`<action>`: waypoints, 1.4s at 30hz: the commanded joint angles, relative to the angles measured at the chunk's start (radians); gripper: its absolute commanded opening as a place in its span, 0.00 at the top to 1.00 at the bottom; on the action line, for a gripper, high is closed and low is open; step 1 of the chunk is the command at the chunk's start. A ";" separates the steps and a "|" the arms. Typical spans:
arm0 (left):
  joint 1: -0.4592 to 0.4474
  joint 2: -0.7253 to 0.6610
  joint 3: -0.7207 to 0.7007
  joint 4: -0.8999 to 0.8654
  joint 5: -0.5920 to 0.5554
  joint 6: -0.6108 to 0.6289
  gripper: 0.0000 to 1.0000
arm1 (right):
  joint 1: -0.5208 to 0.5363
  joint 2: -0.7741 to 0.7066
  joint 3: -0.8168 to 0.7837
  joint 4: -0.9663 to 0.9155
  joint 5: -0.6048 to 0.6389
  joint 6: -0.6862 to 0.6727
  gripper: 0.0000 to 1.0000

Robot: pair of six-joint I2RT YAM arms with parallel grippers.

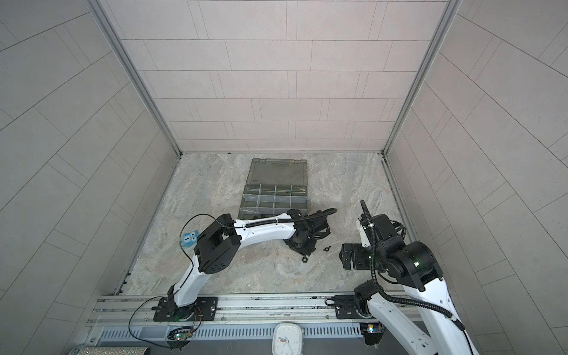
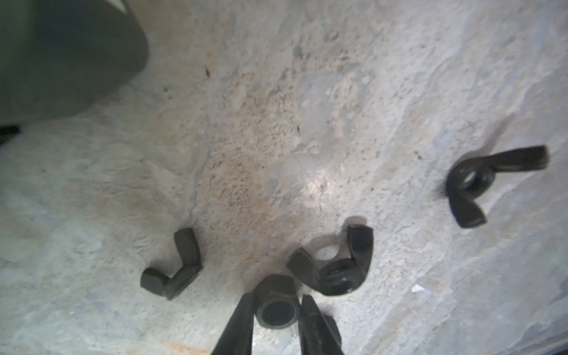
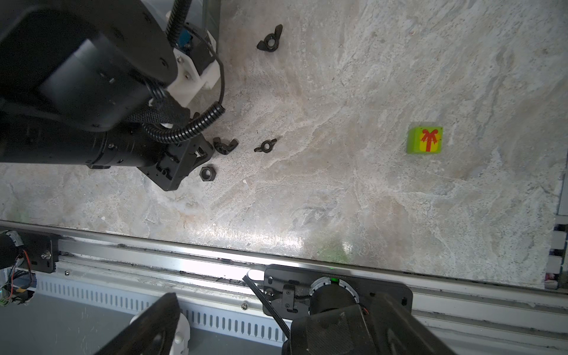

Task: Sort the screws and nuts into containers
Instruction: Pick up the nut from the bottom-center of the table, then place the nut into the container.

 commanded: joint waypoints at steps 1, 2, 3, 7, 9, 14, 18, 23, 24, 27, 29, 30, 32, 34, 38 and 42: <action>0.004 -0.023 0.007 -0.061 -0.032 0.020 0.73 | -0.002 0.009 0.004 -0.012 0.009 -0.001 0.01; 0.004 -0.031 0.006 -0.068 -0.034 0.021 0.73 | -0.002 0.012 0.004 -0.008 0.007 -0.001 0.01; 0.004 -0.040 0.006 -0.077 -0.039 0.023 0.73 | -0.002 0.015 0.005 -0.004 0.005 0.000 0.01; 0.006 -0.088 0.006 -0.117 -0.064 0.032 0.73 | -0.002 0.032 0.005 0.012 -0.010 -0.002 0.01; 0.012 -0.112 0.007 -0.138 -0.075 0.035 0.73 | -0.002 0.042 0.010 0.023 -0.018 -0.002 0.01; 0.059 -0.186 0.001 -0.189 -0.100 0.046 0.73 | -0.002 0.082 0.026 0.061 -0.035 -0.001 0.01; 0.124 -0.238 -0.013 -0.217 -0.107 0.062 0.73 | -0.002 0.126 0.042 0.102 -0.052 -0.001 0.01; 0.236 -0.298 -0.048 -0.227 -0.103 0.089 0.73 | -0.002 0.208 0.074 0.183 -0.100 0.006 0.01; 0.257 -0.305 -0.053 -0.230 -0.100 0.094 0.73 | -0.002 0.228 0.083 0.198 -0.109 0.006 0.01; 0.321 -0.317 -0.058 -0.236 -0.096 0.117 0.73 | 0.001 0.301 0.117 0.247 -0.138 -0.001 0.01; 0.365 -0.318 -0.058 -0.240 -0.092 0.132 0.73 | 0.005 0.356 0.144 0.279 -0.152 -0.007 0.01; 0.381 -0.317 -0.058 -0.242 -0.089 0.138 0.73 | 0.008 0.380 0.157 0.293 -0.158 -0.012 0.01; 0.415 -0.314 -0.062 -0.241 -0.080 0.150 0.73 | 0.017 0.435 0.183 0.320 -0.171 -0.017 0.01; 0.443 -0.312 -0.076 -0.233 -0.071 0.158 0.73 | 0.029 0.489 0.206 0.348 -0.183 -0.022 0.01; 0.483 -0.306 -0.100 -0.216 -0.052 0.169 0.73 | 0.054 0.586 0.255 0.384 -0.194 -0.032 0.01; 0.503 -0.298 -0.124 -0.195 -0.033 0.172 0.73 | 0.074 0.666 0.308 0.397 -0.202 -0.040 0.01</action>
